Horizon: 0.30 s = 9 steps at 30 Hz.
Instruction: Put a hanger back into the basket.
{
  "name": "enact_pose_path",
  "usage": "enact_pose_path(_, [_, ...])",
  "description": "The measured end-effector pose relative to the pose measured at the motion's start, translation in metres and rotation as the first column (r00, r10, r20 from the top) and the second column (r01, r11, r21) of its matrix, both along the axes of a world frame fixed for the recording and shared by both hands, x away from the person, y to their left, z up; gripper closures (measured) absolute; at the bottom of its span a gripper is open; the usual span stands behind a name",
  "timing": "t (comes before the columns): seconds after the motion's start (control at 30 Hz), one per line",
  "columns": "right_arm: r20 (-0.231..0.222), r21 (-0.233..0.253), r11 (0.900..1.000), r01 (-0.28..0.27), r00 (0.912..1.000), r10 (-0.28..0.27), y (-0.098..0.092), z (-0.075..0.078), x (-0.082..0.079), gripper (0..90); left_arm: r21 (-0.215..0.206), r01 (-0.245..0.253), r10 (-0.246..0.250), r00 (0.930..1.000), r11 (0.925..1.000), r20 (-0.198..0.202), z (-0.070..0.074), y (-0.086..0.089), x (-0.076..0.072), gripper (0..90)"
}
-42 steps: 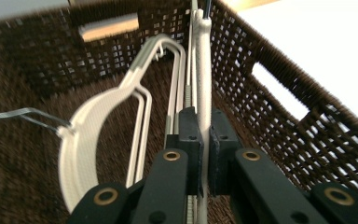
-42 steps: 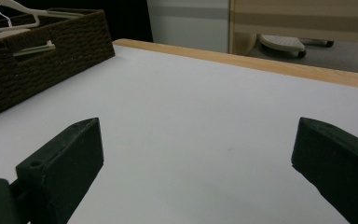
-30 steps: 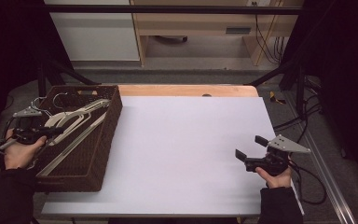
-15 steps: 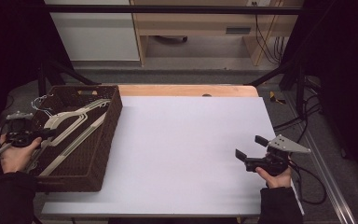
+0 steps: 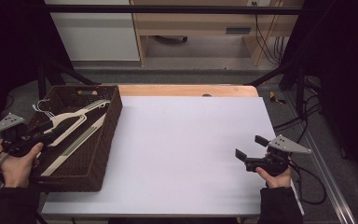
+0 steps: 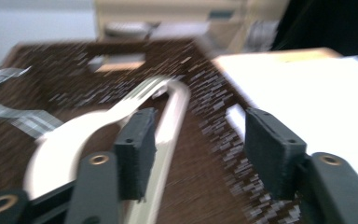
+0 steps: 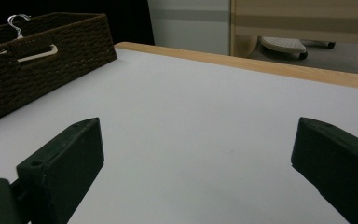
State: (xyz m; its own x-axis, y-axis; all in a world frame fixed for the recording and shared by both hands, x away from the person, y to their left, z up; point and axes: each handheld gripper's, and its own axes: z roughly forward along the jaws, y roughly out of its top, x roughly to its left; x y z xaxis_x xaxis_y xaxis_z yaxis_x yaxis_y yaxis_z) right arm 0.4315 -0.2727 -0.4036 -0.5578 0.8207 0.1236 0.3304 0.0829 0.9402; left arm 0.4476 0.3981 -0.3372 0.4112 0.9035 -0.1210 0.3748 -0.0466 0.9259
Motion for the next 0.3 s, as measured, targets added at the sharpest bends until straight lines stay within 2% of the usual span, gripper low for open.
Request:
enact_pose_path(0.03, [0.002,-0.002,1.000,-0.003,1.0000,0.003,-0.001,0.000,0.000,2.9,0.000,0.019,-0.019,0.9997,0.9998,0.017,0.002,-0.006,-0.002,35.5])
enact_pose_path(0.07, [0.005,0.004,1.000,0.001,1.0000,-0.001,-0.001,0.001,-0.001,2.9,-0.020,0.047,-0.046,0.9978,0.9987,0.047,0.004,-0.019,-0.005,28.0])
enact_pose_path(0.1, [0.005,0.004,1.000,0.001,1.0000,-0.001,-0.001,0.001,-0.001,2.9,-0.020,0.047,-0.046,0.9978,0.9987,0.047,0.004,-0.019,-0.005,24.7])
enact_pose_path(0.13, [0.010,0.004,1.000,-0.003,1.0000,0.003,-0.002,0.001,-0.001,2.9,-0.027,0.065,-0.063,0.9961,0.9975,0.061,0.006,-0.027,-0.007,24.7])
enact_pose_path(0.2, [0.008,0.011,1.000,0.000,1.0000,0.000,-0.002,0.001,-0.001,2.8,-0.030,0.099,-0.096,0.9916,0.9946,0.086,0.006,-0.042,-0.009,19.1])
enact_pose_path(0.3, [0.017,0.016,1.000,0.004,0.9998,-0.004,-0.004,0.002,-0.002,2.6,-0.013,0.141,-0.139,0.9851,0.9899,0.101,0.004,-0.062,-0.014,10.9])
